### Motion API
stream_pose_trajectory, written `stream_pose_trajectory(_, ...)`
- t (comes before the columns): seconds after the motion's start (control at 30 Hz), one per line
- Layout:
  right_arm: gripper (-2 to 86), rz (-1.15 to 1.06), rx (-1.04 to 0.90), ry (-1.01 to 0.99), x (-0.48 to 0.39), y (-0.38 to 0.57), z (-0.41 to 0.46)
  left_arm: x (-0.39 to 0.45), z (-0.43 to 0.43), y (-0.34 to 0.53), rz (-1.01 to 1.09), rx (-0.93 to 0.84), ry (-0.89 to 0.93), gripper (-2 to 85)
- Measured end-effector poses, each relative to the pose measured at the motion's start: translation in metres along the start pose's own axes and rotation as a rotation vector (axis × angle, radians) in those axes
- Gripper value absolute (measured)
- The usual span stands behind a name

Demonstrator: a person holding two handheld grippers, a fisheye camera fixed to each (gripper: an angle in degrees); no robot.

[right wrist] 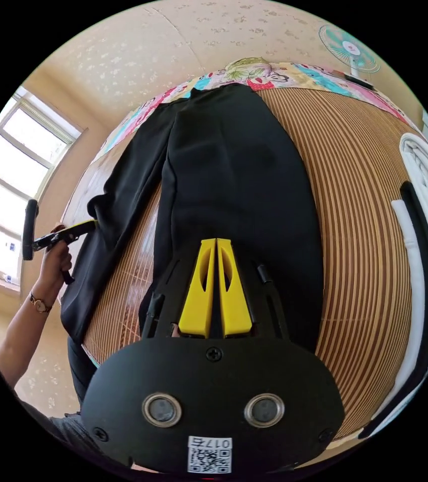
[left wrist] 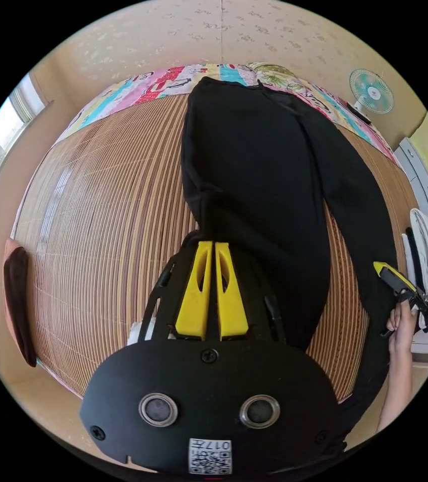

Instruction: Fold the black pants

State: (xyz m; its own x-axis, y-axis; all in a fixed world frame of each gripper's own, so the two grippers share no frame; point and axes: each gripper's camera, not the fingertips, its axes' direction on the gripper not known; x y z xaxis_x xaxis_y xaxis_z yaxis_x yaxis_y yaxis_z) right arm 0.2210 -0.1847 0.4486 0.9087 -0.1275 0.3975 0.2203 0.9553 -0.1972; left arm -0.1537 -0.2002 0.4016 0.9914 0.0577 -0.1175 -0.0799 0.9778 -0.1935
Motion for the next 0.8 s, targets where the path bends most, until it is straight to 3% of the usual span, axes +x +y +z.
stream_pose_trajectory(0.17, 0.5, -0.067, -0.001, 0.054, -0.018, 0.024, -0.005, -0.049, -0.031, 0.132, -0.092, 0.086, 0.274, 5.4)
stream_pose_trajectory(0.33, 0.6, -0.061, 0.001, 0.104, -0.033, 0.036, -0.006, -0.032, -0.070, 0.251, -0.056, 0.104, 0.124, 4.2)
stream_pose_trajectory(0.47, 0.6, -0.038, -0.012, 0.145, -0.046, 0.045, -0.009, -0.017, -0.079, 0.284, -0.078, 0.076, 0.118, 0.1)
stream_pose_trajectory(0.63, 0.8, -0.118, -0.169, 0.240, -0.074, 0.062, -0.019, 0.000, -0.093, 0.311, -0.001, 0.037, 0.053, -0.9)
stream_pose_trajectory(0.8, 2.0, -0.120, -0.175, 0.301, -0.093, 0.139, -0.050, -0.004, -0.106, 0.344, 0.044, 0.032, 0.058, -1.0)
